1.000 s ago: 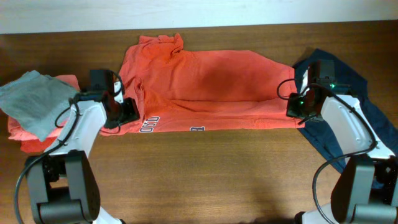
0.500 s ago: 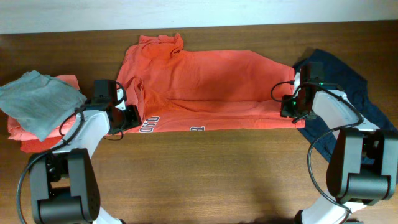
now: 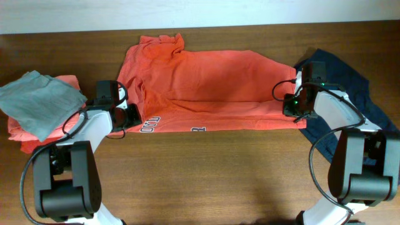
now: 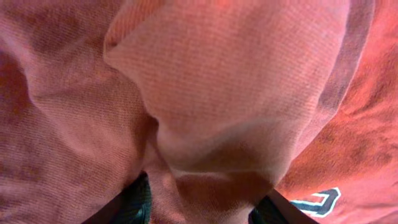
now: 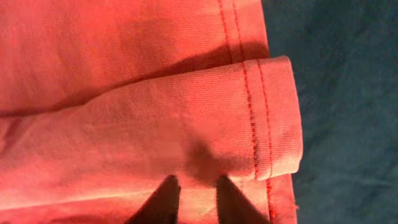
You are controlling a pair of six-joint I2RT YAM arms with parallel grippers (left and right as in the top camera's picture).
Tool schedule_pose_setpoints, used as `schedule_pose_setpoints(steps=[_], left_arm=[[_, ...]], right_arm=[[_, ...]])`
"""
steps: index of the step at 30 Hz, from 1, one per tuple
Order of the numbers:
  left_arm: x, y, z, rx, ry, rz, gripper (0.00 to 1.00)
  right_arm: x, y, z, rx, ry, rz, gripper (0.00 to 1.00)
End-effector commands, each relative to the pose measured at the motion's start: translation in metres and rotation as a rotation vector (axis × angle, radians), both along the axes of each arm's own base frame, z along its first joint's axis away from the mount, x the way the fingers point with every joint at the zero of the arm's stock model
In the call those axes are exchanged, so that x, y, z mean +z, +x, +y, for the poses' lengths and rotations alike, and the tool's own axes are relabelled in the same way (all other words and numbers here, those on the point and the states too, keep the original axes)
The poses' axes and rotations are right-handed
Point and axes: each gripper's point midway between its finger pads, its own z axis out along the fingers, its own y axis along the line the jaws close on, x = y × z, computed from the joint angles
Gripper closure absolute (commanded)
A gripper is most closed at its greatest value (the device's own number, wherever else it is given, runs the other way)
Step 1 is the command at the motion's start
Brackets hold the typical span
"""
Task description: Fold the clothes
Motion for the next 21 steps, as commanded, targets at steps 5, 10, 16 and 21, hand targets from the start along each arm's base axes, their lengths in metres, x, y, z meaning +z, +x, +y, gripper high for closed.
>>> schedule_pose_setpoints(steps=[5,10,16,21], left_arm=[[-0.046,-0.027,-0.001,-0.001,-0.004,0.149,0.51],[-0.046,-0.028,-0.001,-0.001,-0.004,0.152,0.51],[-0.046,-0.028,-0.001,-0.001,-0.004,0.153,0.51],[-0.046,-0.030,-0.001,-0.001,-0.004,0.159,0.50]], right_arm=[[0.000,0.001,-0.004,-0.003,-0.008,-0.003,0.96],[-0.001,-0.003,-0.004,-0.003,-0.006,0.013,0.68],[-0.004,-0.003,-0.015,-0.099,-0.047,0.017,0.64],[-0.014,-0.004,-0.015,-0.114,-0.039,0.035,0.65]])
